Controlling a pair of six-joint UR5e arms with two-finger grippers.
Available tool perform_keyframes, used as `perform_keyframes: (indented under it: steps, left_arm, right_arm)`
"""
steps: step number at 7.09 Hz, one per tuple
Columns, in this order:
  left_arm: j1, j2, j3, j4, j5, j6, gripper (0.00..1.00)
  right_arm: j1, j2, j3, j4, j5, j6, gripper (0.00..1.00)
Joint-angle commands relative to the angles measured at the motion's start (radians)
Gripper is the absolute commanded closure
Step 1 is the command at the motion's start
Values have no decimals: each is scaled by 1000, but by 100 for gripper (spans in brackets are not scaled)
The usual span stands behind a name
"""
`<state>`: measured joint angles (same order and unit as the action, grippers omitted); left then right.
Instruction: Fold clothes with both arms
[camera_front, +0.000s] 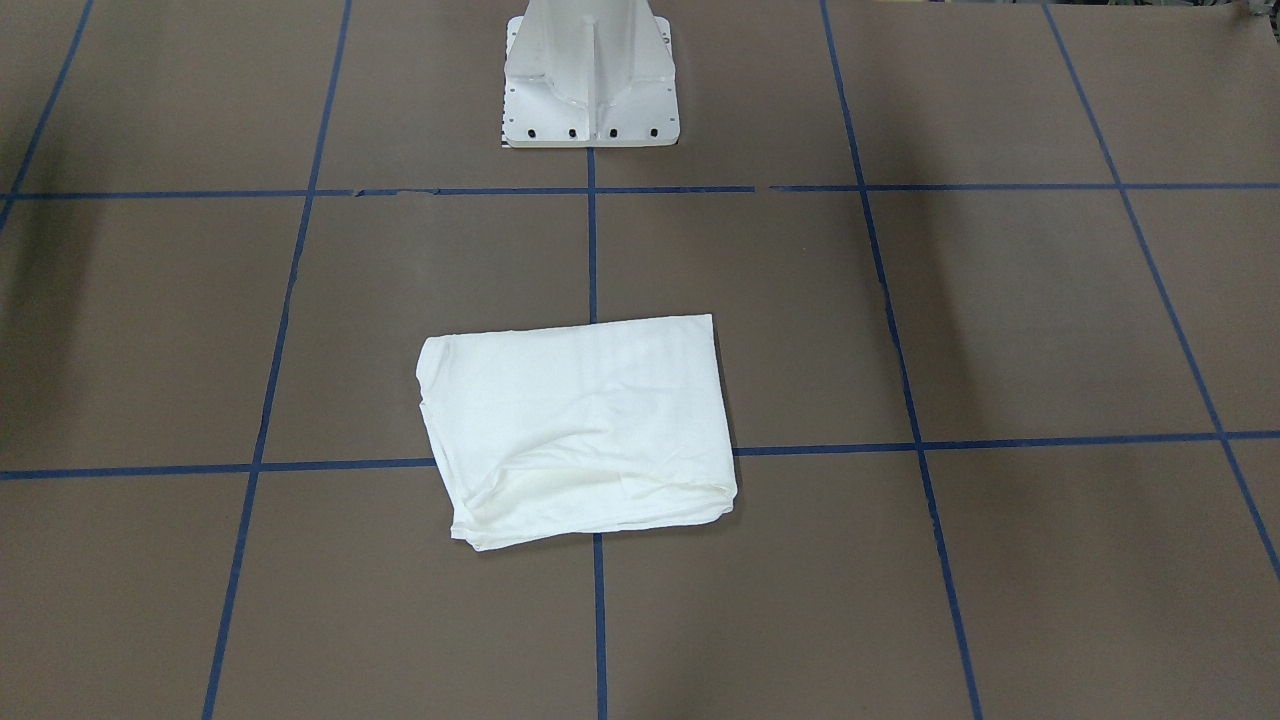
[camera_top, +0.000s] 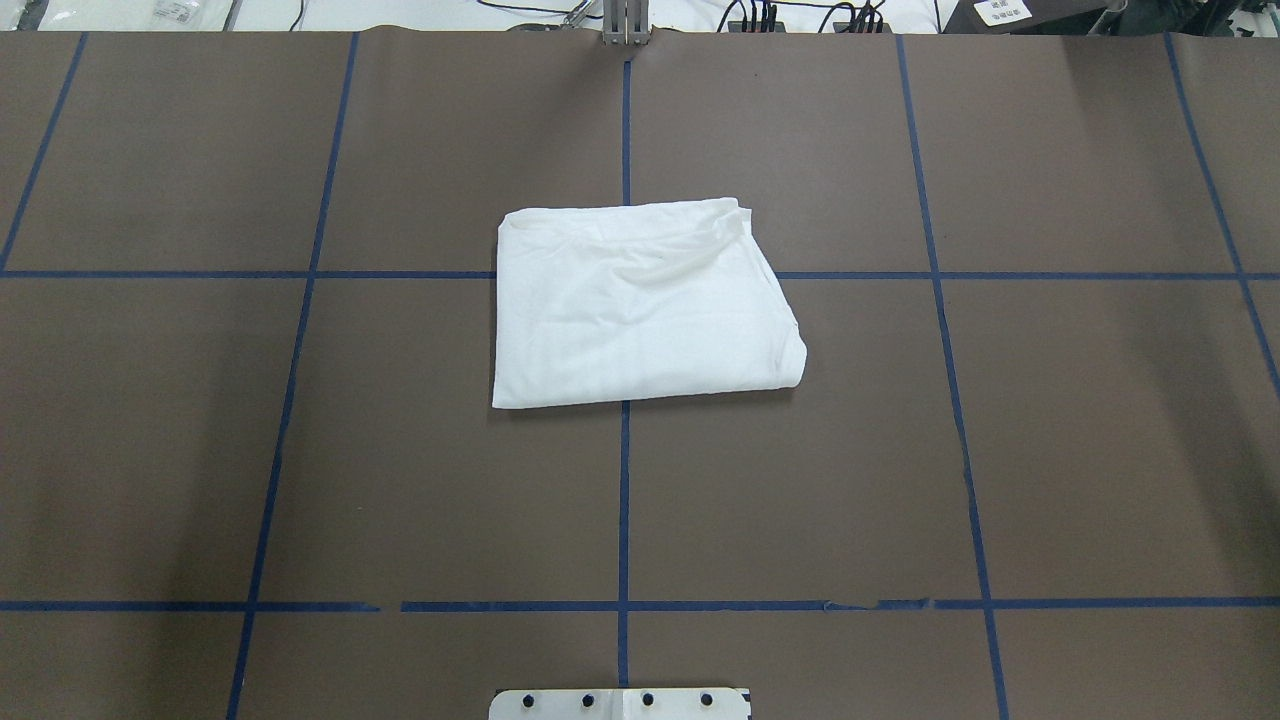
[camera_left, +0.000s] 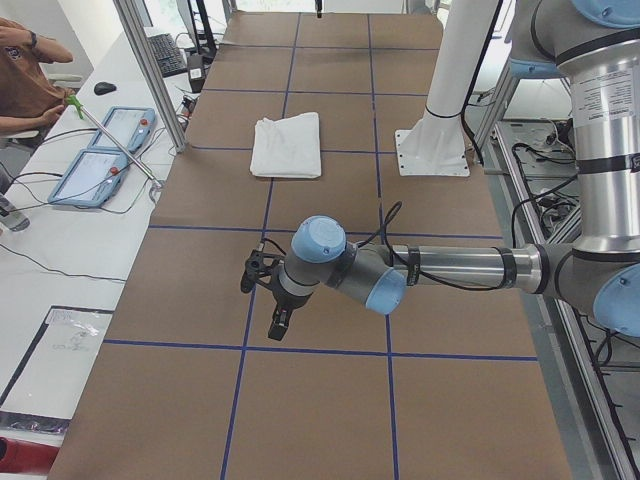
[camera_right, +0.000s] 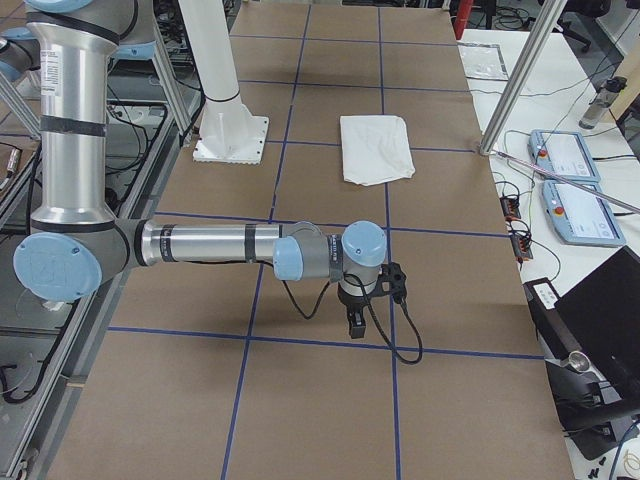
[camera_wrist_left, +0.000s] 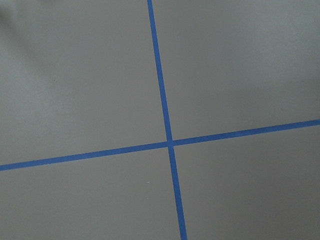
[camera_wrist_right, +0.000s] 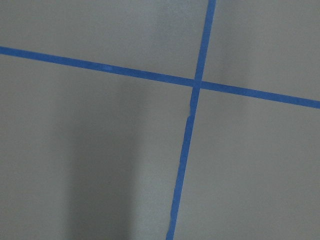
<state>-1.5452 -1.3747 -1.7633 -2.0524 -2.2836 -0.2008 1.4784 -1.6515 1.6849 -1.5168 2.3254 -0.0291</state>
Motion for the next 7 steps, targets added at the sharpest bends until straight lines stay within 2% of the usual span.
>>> perform_keyframes:
  steps: [1,7]
  left_arm:
    - [0,0,-2,-2,-2,0,0]
    - [0,0,-4,-5,-4,0,0]
  right_arm:
    - [5,-4,-1,0,5,1,0]
    - [16,-7,4,6,15,1,0]
